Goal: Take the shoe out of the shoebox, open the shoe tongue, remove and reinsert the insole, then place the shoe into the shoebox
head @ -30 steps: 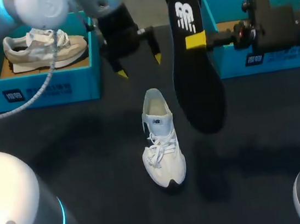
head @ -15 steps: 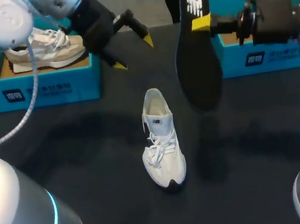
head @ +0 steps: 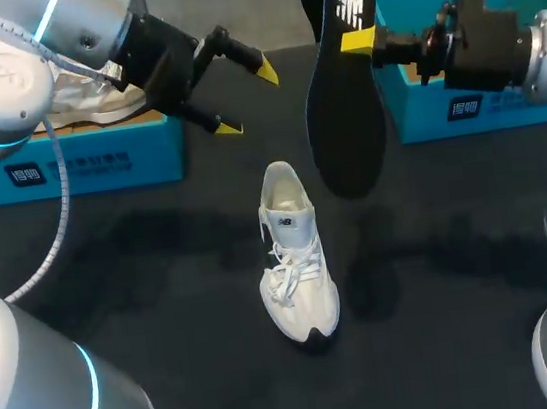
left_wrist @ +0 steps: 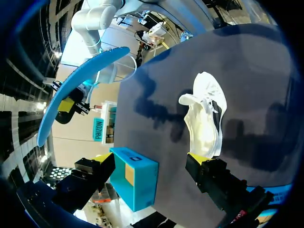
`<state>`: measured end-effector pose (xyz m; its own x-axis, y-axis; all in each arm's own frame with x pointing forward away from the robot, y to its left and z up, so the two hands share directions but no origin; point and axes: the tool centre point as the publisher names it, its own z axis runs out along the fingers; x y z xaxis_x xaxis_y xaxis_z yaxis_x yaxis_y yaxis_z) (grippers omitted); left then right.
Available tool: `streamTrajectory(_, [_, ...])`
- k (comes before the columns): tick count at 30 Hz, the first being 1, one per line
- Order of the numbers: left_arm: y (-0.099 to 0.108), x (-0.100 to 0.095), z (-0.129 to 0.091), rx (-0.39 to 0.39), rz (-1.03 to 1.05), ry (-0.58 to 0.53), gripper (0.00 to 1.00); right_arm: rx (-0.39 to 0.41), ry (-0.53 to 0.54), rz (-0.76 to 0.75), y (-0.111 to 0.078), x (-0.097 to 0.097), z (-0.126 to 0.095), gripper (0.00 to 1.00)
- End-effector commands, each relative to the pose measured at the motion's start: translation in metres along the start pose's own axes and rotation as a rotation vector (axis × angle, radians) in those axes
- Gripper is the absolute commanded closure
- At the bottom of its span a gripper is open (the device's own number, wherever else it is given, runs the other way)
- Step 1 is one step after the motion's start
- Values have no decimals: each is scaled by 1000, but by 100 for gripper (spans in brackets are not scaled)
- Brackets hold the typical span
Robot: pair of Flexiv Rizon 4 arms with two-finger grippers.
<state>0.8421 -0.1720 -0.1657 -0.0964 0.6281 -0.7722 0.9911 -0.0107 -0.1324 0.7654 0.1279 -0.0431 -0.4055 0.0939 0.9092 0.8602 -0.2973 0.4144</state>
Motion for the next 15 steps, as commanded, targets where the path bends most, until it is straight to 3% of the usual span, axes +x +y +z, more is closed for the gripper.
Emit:
streamTrajectory(1, [-2, 2, 0, -4, 2, -12, 0, 1, -4, 1, 1, 0, 3, 100])
streamTrajectory(5, [-2, 2, 0, -4, 2, -12, 0, 1, -4, 1, 1, 0, 3, 100])
streamTrajectory(8, [-4, 0, -2, -23, 1, -94, 0, 8, -36, 29, 7, -3, 1, 100])
streamTrajectory(11, [-5, -2, -3, -34, -9, -153, 0, 103, -70, 93, 17, -11, 2, 100])
streamTrajectory(15, [-7, -7, -3, -52, 4, -212, 0, 148, -92, 159, 33, -22, 2, 100])
